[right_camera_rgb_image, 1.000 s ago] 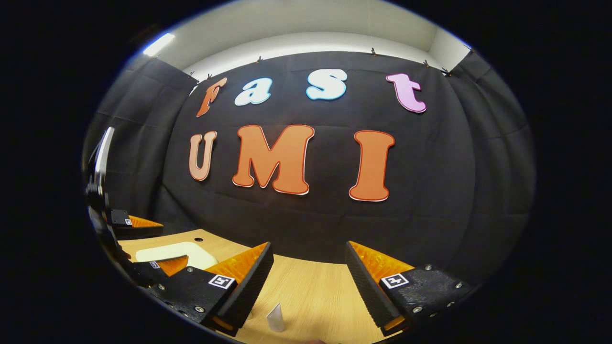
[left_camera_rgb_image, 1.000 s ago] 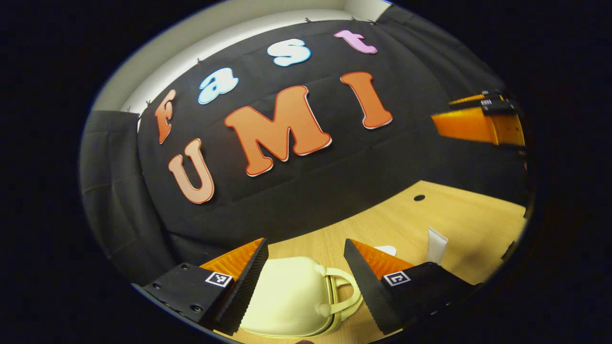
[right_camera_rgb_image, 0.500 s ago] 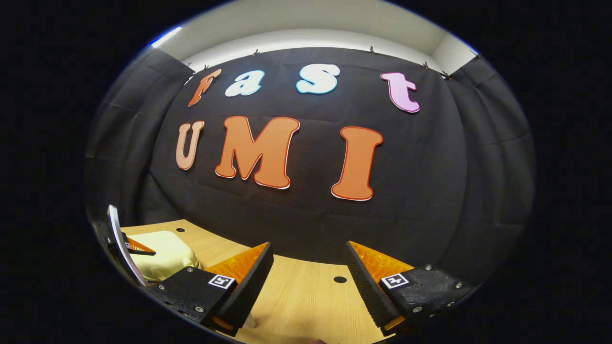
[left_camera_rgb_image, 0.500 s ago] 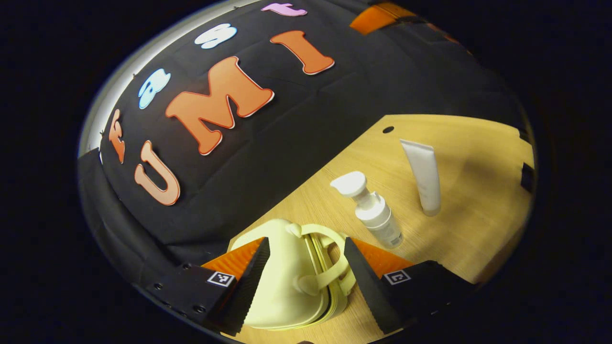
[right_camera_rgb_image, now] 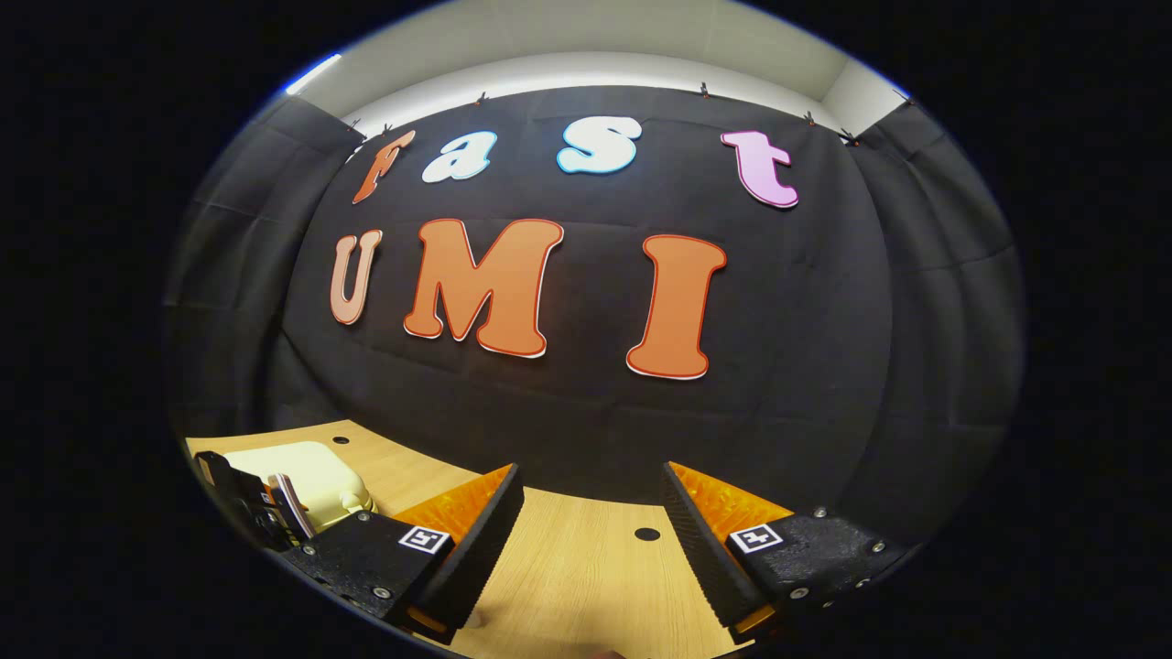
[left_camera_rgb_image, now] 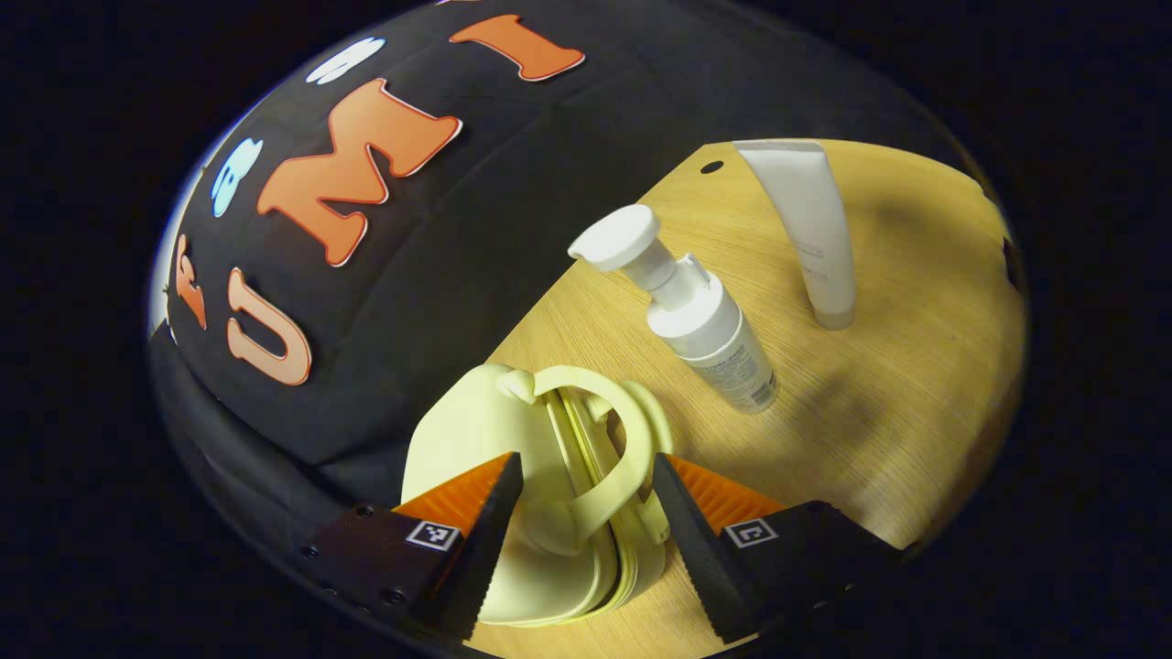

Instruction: First open the suitcase, pack the skin care products into it, and then close the suitcase.

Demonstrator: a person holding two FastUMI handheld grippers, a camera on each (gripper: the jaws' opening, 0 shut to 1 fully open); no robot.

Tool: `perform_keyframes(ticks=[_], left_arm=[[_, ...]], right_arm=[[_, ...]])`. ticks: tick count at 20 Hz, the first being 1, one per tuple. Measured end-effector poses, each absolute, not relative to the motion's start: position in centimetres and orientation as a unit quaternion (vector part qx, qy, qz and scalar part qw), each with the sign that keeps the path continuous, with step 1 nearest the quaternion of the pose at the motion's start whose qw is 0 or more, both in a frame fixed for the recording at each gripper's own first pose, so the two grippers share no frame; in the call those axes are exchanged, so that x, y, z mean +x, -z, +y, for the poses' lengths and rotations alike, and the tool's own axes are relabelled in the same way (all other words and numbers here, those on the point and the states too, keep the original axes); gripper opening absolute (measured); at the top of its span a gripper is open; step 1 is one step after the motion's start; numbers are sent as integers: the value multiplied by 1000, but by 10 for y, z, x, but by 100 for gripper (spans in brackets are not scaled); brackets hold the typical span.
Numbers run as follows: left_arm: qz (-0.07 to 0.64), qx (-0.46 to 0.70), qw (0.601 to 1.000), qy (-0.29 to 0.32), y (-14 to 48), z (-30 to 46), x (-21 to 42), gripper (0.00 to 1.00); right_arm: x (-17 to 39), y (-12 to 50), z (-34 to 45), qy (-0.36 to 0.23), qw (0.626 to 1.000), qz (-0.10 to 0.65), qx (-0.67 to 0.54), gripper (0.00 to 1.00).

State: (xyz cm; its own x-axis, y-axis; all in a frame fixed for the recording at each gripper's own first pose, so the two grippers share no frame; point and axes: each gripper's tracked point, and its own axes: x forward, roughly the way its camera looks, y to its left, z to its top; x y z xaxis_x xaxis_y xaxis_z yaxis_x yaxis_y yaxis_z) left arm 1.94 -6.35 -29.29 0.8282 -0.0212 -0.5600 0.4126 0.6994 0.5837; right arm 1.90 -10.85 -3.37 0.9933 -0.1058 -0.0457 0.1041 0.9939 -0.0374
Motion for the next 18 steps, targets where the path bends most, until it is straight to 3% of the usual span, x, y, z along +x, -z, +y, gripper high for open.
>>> perform_keyframes(ticks=[1, 2, 4, 6, 8, 9, 18], left_arm=[[263, 390, 874, 125, 296, -65, 19, 81], [256, 422, 860, 129, 299, -66, 24, 81], [244, 458, 843, 139, 310, -70, 33, 63], [239, 462, 841, 144, 318, -72, 35, 35], [219, 466, 847, 130, 304, -74, 33, 24], [206, 464, 852, 129, 297, -76, 33, 13], [190, 351, 910, 112, 254, -61, 34, 12]], right_arm=[[19, 35, -108, 53, 998, 24, -7, 96], [20, 36, -110, 56, 998, 26, -1, 95], [18, 36, -115, 65, 998, 28, 5, 95], [14, 34, -117, 68, 997, 24, 5, 95], [12, 35, -121, 71, 997, 24, -6, 95], [11, 35, -121, 72, 997, 25, -8, 95], [19, 36, -101, 48, 998, 27, -5, 95]])
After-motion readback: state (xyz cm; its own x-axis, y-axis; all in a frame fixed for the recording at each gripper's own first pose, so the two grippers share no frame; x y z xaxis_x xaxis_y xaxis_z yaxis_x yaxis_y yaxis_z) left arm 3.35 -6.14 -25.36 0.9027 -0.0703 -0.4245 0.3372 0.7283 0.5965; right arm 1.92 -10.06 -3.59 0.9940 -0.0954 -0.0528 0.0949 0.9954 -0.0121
